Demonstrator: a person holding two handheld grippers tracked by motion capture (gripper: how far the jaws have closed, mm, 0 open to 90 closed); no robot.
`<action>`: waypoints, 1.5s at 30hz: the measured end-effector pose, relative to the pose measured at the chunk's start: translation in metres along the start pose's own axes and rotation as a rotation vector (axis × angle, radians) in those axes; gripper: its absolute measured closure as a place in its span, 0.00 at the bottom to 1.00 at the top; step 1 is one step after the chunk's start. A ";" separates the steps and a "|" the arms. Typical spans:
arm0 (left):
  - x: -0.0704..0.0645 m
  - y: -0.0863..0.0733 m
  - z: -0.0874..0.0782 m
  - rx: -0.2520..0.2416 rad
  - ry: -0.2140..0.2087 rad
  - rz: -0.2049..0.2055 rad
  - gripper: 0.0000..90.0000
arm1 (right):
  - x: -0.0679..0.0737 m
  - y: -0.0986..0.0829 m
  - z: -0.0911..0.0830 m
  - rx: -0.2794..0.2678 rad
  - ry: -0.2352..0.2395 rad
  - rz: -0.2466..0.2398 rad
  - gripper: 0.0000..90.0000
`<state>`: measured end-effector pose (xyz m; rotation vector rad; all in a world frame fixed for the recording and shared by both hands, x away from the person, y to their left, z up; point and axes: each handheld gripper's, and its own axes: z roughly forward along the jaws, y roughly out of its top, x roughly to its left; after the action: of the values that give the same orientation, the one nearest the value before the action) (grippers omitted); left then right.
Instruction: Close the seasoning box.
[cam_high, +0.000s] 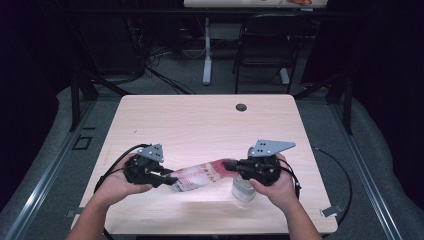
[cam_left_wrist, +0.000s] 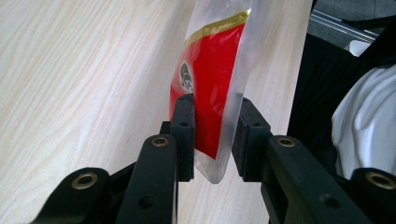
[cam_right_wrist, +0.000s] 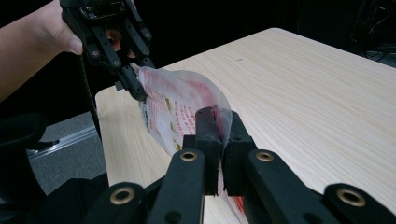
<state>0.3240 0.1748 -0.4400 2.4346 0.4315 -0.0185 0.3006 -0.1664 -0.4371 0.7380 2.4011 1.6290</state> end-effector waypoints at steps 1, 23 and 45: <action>0.000 0.000 0.000 0.000 -0.001 0.001 0.81 | 0.000 0.000 0.000 0.000 -0.001 0.000 0.97; -0.002 0.009 -0.007 -0.004 0.009 0.011 0.81 | -0.003 -0.002 -0.005 -0.002 -0.008 0.007 0.97; -0.006 0.016 -0.016 -0.036 0.018 0.027 0.82 | -0.006 -0.004 -0.010 0.000 -0.013 0.007 0.97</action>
<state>0.3223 0.1710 -0.4171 2.4064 0.4033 0.0232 0.3002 -0.1790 -0.4376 0.7556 2.3927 1.6212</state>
